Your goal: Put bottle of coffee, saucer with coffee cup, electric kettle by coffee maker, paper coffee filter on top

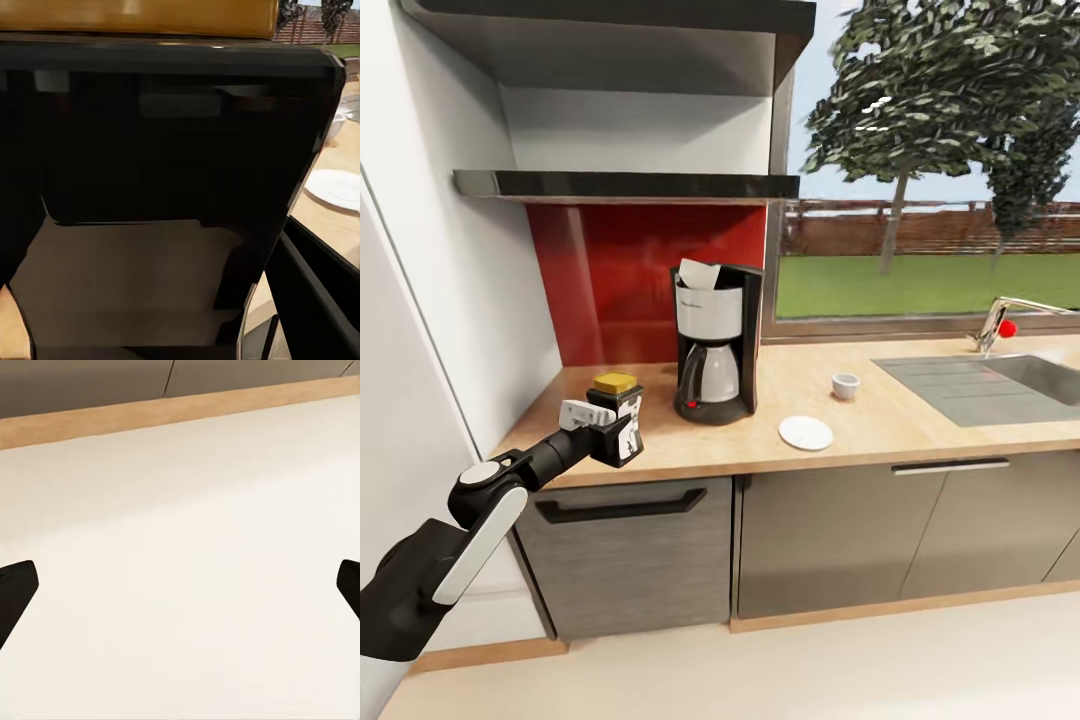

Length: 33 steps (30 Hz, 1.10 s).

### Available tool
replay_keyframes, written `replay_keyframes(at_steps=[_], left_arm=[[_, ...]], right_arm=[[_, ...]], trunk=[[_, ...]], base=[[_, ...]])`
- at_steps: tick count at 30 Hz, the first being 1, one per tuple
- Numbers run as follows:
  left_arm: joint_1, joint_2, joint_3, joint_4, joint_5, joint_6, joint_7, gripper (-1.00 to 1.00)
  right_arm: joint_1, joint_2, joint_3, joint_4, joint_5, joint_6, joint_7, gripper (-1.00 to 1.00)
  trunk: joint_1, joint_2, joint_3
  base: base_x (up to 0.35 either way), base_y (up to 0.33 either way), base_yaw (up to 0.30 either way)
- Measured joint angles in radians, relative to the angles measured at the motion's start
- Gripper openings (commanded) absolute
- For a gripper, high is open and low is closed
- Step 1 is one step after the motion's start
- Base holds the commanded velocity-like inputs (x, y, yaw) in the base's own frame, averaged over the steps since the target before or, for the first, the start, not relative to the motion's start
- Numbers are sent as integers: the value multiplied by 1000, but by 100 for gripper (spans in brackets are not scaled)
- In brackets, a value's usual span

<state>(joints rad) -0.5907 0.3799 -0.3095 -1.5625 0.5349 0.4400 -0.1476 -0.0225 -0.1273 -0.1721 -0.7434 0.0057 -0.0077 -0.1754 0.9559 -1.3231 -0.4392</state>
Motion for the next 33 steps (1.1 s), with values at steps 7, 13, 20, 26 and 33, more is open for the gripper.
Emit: replay_keyframes(at_steps=[7,13,20,26,33], left_arm=[[0,0,0,1,0,0,0,-100],[0,0,0,2,0,-1,0,-100],[0,-2,-1,37,-1,-42,1,-100],[0,-3,-1,81,-2,-163,1,-100],[0,-3,-3,95,-2,-173,1,-100]], right_arm=[[0,0,0,10,0,-35,0,100],[0,0,0,10,0,-35,0,100],[0,0,0,10,0,-36,0,100],[0,0,0,10,0,-35,0,100],[0,0,0,10,1,-36,0,100]], trunk=[[27,-49,-22],[38,-70,-31],[38,-70,-31],[38,-70,-31],[38,-70,-31]], base=[[0,0,0],[0,0,0],[61,8,0],[89,23,0],[96,1,0]])
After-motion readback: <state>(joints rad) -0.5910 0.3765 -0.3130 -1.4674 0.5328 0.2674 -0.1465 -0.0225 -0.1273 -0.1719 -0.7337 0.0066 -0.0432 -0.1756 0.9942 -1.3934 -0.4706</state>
